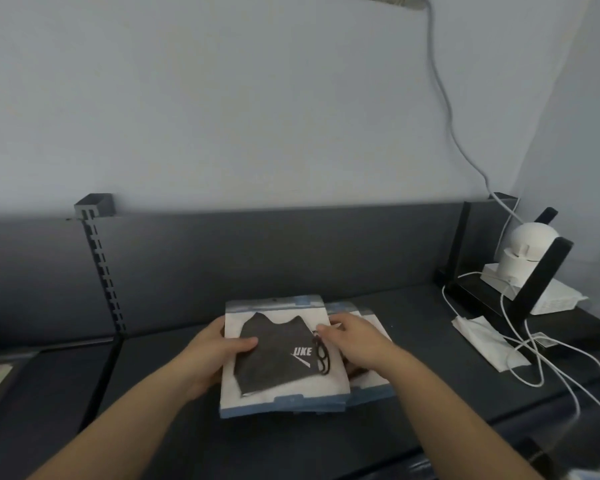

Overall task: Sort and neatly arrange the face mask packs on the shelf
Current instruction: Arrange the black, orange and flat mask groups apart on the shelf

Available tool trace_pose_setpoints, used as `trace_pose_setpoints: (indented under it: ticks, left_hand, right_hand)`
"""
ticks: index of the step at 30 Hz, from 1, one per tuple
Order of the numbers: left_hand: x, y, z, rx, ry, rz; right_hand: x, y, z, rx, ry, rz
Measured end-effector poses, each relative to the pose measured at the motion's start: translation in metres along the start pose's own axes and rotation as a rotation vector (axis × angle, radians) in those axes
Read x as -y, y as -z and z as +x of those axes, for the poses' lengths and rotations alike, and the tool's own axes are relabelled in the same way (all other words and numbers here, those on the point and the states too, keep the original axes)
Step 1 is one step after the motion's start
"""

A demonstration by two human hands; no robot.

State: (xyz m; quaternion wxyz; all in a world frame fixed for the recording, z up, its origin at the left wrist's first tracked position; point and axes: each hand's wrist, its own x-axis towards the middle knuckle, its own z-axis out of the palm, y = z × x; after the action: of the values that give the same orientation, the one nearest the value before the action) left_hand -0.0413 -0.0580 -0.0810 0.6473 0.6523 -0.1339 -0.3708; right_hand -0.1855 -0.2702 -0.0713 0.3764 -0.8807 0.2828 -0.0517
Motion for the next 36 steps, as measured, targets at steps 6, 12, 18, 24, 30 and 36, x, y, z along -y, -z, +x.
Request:
trace_pose_setpoints:
  ticks: [6, 12, 18, 24, 30, 36]
  left_hand:
    - [0.006, 0.017, 0.000, -0.158, 0.117, -0.051]
    - [0.010, 0.014, 0.006, -0.140, 0.156, -0.060]
    - [0.009, 0.019, 0.009, -0.146, 0.128, -0.050]
    - [0.008, 0.019, 0.009, -0.125, 0.099, -0.170]
    - [0.009, 0.017, -0.001, 0.047, -0.095, -0.084]
    - [-0.004, 0.073, -0.018, -0.138, -0.403, -0.258]
  right_hand:
    - [-0.041, 0.028, 0.001, -0.085, -0.383, -0.364]
    - [-0.051, 0.038, -0.006, -0.090, -0.302, 0.391]
    - [-0.053, 0.080, -0.014, -0.528, -0.097, 0.857]
    - [-0.023, 0.061, -0.020, -0.504, -0.024, 1.037]
    - [0.023, -0.030, -0.013, -0.060, 0.054, 0.394]
    - [0.026, -0.027, -0.004, -0.225, -0.141, 0.068]
